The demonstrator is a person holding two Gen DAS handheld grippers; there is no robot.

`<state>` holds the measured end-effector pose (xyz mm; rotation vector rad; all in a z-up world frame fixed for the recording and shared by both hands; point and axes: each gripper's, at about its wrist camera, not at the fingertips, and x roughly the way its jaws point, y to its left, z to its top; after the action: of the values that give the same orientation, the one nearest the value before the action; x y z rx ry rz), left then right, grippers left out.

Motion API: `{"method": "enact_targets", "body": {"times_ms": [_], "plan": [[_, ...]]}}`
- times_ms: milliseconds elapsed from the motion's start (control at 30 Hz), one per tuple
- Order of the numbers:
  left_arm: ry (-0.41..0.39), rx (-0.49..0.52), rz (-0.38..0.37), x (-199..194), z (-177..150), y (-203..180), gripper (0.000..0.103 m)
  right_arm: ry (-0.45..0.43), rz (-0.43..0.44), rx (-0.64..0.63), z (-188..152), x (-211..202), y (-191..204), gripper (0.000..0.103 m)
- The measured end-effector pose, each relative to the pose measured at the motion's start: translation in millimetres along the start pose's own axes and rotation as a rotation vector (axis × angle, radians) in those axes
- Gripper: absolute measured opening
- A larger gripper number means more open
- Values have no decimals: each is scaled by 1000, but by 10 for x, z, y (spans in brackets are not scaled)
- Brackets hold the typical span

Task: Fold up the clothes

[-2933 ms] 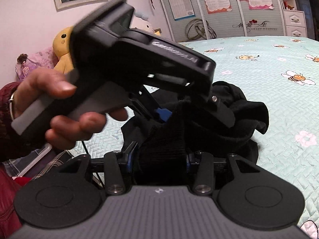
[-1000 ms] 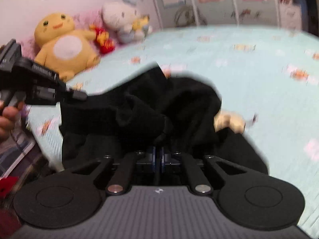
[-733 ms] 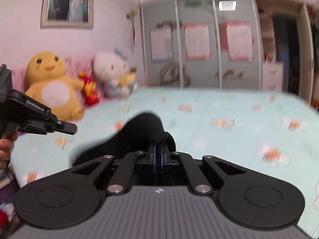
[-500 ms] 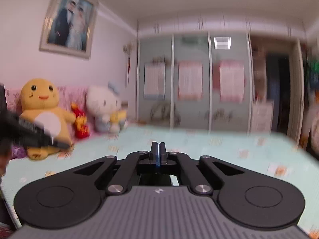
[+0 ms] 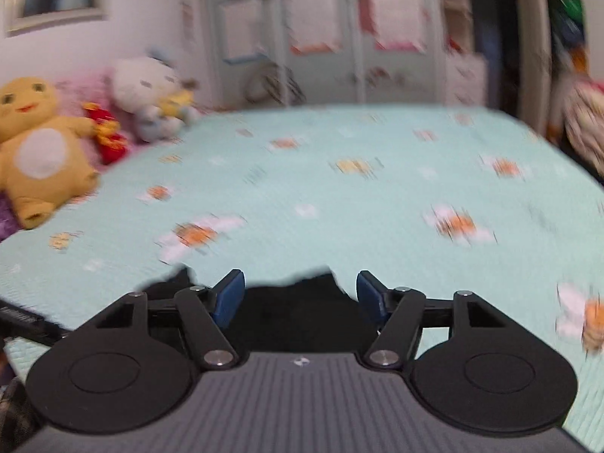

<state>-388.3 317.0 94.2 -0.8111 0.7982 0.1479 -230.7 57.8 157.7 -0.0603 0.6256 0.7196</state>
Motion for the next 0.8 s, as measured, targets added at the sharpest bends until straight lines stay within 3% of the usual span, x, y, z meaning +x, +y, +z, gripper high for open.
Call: {"method": "enact_targets", "body": {"times_ms": [133,367,467,567,633,667,700,733,800], "plan": [[-24,-12,-26,150,36,-65,59,114,12,140,-146,555,-292,71],[-31,-79,9,504,248,-68,64,212,32,309,-367,1212,-557,74],[-9,-121,-34,657,276,-58,73,269,114,400,-379,1407,-620,74],[35,-127,-22,802,242,-81,74,303,152,421,-499,1485,-577,73],[34,-78,-6,800,204,-138,65,275,170,411,-555,1385,-539,50],[30,-45,4,790,186,-172,56,259,179,405,-582,1329,-519,23],[29,-23,10,778,169,-197,29,243,177,403,-603,1247,-503,11],[32,-18,10,761,155,-211,9,220,173,403,-617,1153,-497,11],[22,-23,-7,697,124,-220,8,162,174,392,-629,938,-465,9]]}}
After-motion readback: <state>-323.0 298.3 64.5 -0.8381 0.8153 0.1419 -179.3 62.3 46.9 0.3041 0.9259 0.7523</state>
